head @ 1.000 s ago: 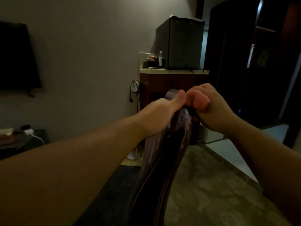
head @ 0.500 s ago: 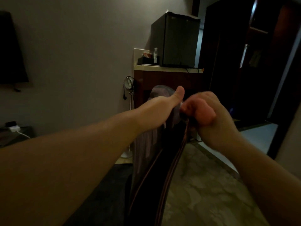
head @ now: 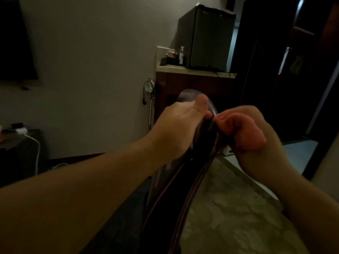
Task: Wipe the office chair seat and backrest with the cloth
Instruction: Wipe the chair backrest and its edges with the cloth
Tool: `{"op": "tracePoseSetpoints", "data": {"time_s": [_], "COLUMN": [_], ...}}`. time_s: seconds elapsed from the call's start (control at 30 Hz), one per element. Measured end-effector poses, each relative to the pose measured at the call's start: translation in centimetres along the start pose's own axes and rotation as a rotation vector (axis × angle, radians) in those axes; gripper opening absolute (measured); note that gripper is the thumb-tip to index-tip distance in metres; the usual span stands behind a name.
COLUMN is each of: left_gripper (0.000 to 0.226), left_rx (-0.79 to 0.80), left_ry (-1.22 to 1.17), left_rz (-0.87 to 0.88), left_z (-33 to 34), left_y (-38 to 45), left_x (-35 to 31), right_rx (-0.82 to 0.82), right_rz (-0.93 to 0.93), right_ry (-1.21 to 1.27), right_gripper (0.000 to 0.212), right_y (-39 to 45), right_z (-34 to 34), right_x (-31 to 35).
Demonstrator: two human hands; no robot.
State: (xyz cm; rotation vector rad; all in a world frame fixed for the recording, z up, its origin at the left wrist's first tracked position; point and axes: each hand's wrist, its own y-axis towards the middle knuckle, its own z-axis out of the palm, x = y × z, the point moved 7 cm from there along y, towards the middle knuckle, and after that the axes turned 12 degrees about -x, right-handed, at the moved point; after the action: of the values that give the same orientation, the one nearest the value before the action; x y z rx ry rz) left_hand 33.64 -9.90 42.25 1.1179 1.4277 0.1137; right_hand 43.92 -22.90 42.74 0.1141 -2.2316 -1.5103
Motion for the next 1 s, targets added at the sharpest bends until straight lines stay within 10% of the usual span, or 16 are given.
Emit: {"op": "tracePoseSetpoints", "data": {"time_s": [0.7, 1.0], "left_gripper": [0.079, 0.057], "left_rx": [0.061, 0.057], "left_ry": [0.199, 0.154], "left_rz": [-0.066, -0.1], "left_z": [-0.6, 0.2], "left_y": [2.4, 3.0], "left_x": [1.8, 2.5], "right_rx": [0.23, -0.097], "right_rz": [-0.017, -0.008], "right_ry": [-0.08, -0.182], "right_gripper": [0.028, 0.035], "right_y": [1.6, 0.9], "right_z": [1.8, 2.4], "right_x": [-0.8, -3.5]}}
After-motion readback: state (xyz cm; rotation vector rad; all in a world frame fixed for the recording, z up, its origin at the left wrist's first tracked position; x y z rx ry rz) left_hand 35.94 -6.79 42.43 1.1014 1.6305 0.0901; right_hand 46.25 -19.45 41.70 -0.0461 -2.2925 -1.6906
